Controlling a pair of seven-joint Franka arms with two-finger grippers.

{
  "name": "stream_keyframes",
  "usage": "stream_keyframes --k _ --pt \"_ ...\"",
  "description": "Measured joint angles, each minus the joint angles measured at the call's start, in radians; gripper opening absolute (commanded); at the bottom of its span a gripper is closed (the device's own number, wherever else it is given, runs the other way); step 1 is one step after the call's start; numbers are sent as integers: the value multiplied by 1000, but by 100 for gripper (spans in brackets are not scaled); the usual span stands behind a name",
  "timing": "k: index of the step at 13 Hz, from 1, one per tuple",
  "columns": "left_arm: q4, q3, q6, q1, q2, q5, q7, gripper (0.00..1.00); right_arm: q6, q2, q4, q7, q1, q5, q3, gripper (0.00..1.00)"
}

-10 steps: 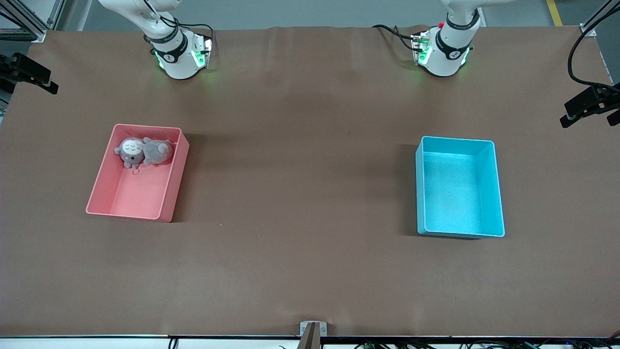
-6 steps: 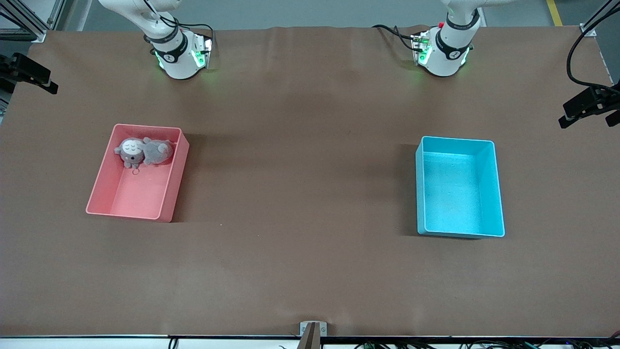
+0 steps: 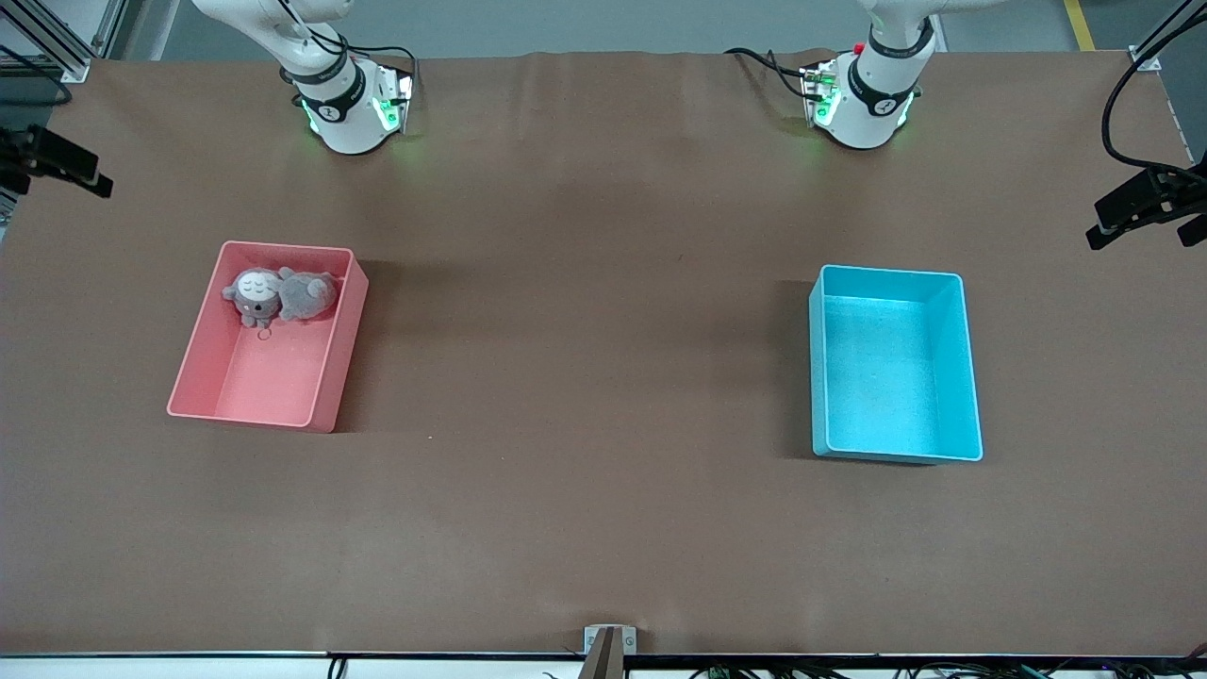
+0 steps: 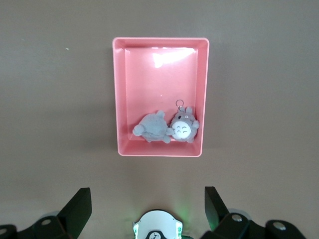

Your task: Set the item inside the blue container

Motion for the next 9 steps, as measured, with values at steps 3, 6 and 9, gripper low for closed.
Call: stream_keyframes --k 3,6,9 --pt "0 0 0 1 0 0 0 100 58 161 5 -10 -35 -7 -3 100" --pt "0 0 0 1 0 0 0 100 104 251 11 -34 -66 -10 -6 100" --pt "0 0 0 2 0 0 0 100 220 252 -113 55 -58 -34 1 100"
